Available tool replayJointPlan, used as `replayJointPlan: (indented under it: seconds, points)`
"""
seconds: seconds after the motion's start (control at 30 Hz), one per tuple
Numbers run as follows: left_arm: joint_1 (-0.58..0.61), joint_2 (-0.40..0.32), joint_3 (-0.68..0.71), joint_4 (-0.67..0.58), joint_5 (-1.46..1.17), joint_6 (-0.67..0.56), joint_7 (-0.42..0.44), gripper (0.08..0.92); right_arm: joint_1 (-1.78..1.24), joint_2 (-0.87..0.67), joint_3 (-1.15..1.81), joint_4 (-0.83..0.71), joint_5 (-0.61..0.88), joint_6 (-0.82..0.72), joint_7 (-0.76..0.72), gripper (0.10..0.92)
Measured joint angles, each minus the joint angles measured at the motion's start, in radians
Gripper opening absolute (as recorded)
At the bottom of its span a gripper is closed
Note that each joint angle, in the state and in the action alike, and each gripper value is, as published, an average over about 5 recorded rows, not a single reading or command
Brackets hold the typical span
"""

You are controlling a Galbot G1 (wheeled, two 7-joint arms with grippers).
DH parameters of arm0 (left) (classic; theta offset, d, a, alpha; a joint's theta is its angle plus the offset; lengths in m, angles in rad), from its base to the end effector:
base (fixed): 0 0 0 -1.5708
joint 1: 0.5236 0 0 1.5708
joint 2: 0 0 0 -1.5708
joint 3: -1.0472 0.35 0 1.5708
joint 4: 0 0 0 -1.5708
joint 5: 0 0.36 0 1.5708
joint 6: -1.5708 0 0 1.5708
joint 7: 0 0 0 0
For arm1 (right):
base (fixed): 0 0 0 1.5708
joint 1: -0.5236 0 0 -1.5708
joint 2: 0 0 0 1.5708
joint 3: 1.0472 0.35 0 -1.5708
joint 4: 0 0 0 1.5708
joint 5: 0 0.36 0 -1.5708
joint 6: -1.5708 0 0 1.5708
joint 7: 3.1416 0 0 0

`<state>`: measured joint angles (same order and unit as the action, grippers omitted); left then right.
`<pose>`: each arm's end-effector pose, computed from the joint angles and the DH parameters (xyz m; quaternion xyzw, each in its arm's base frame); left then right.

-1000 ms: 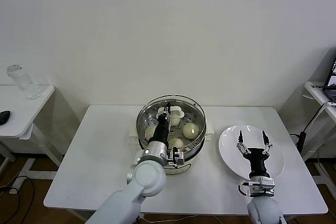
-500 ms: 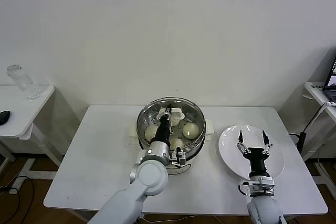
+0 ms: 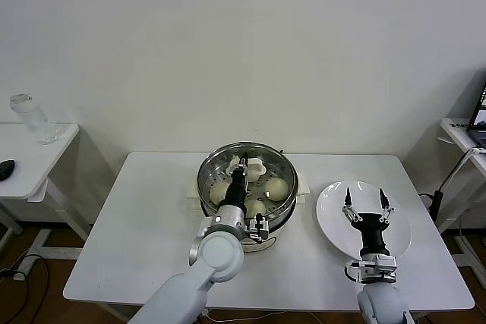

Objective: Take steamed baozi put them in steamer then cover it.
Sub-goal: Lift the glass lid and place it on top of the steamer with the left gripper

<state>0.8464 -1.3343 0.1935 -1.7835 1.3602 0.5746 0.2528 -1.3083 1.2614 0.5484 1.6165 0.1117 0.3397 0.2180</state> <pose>0.3238 -0.1606 -0.2612 0.0723 0.7114 0.6971 0.0522 0.2660 -0.1101 -0.3971 0.0859 0.9895 -0.0891 0.0741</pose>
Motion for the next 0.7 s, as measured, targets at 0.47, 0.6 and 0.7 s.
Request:
replayJointPlan:
  seconds: [0.47, 0.6, 0.7]
  points:
    - [0.004, -0.008, 0.005, 0.006, 0.013, -0.010, 0.004, 0.195, 0.002, 0.003, 0.000, -0.011, -0.002, 0.006, -0.003, 0.823]
    - [0.004, -0.008, 0.006, 0.008, 0.017, -0.013, 0.004, 0.194, 0.003, 0.004, 0.000, -0.012, -0.002, 0.007, -0.003, 0.823]
    - [0.006, -0.008, 0.005, 0.008, 0.020, -0.015, 0.004, 0.194, 0.004, 0.004, 0.000, -0.013, -0.003, 0.007, -0.003, 0.823]
